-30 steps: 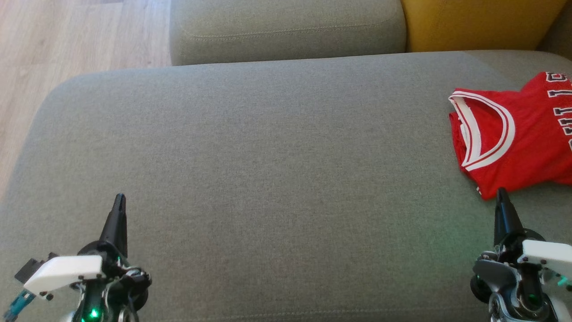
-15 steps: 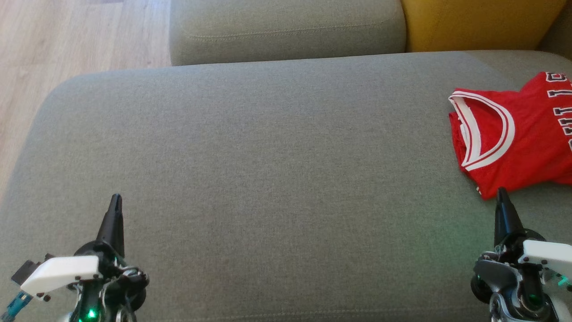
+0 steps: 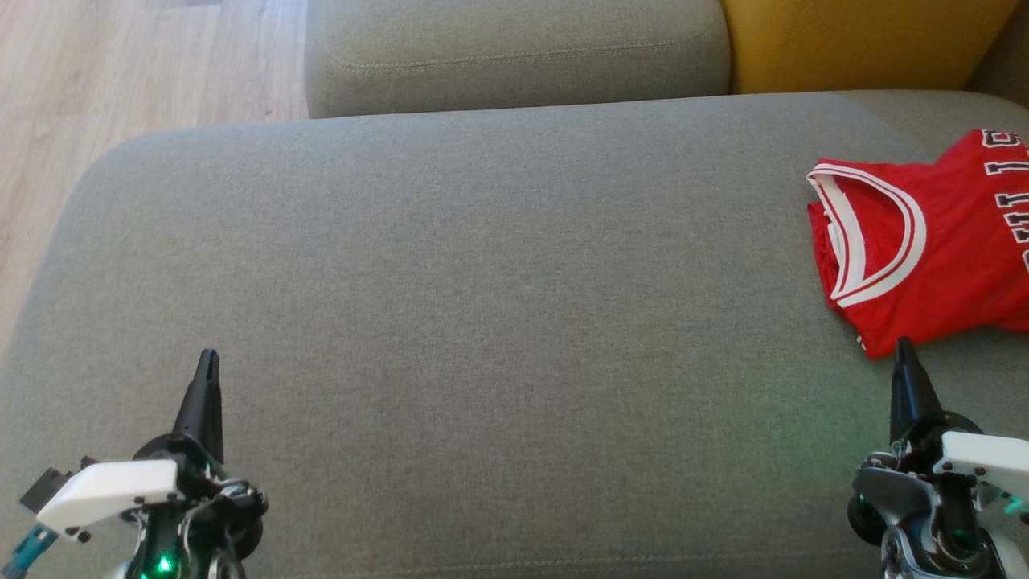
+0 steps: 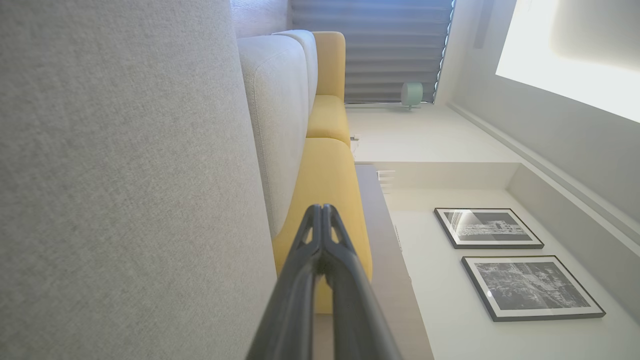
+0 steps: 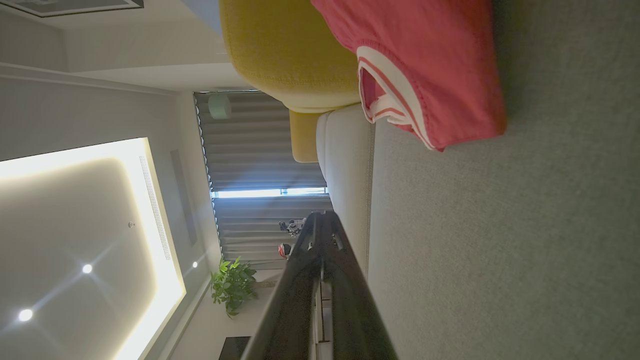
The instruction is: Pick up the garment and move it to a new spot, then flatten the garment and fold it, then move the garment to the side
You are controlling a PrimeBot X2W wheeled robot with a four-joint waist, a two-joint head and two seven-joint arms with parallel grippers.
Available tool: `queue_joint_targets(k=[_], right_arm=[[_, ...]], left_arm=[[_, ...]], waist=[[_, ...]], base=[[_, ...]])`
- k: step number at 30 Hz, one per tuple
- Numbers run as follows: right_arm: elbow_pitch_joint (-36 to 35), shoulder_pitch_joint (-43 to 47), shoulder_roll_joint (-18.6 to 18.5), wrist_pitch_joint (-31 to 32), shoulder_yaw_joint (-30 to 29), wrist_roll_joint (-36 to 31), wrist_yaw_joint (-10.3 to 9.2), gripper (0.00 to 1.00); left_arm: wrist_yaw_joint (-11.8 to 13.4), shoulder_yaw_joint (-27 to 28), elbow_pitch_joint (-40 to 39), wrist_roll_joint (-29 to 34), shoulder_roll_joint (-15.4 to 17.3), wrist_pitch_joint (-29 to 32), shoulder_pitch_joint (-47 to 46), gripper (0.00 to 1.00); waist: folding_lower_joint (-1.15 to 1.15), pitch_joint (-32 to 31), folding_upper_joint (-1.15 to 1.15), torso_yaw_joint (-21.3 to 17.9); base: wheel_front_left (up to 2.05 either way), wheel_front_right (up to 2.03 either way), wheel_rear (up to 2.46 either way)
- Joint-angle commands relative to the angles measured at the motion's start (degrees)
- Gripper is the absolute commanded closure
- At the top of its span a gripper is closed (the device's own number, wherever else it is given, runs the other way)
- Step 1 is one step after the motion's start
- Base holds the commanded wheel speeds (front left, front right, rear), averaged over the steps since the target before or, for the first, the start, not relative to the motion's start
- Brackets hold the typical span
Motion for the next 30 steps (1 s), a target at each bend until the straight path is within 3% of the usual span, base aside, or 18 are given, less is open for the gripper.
queue_joint_targets(k=[1, 30], right_arm=[[-1.7, -2.8, -0.8, 0.4, 0.9, 0.0, -0.04, 1.00], [-1.7, -2.9, -0.5, 0.8, 0.5, -0.4, -0.04, 1.00]], left_arm=[[-0.4, 1.8, -1.5, 0.0, 0.3, 0.5, -3.3, 1.00], [-0.4, 2.1, -1.5, 0.2, 0.2, 0.7, -3.3, 1.00]], waist=[[0.00, 0.0, 0.00, 0.0], [0.00, 0.0, 0.00, 0.0]], base=[[0.00, 0.00, 0.00], [0.00, 0.00, 0.00]])
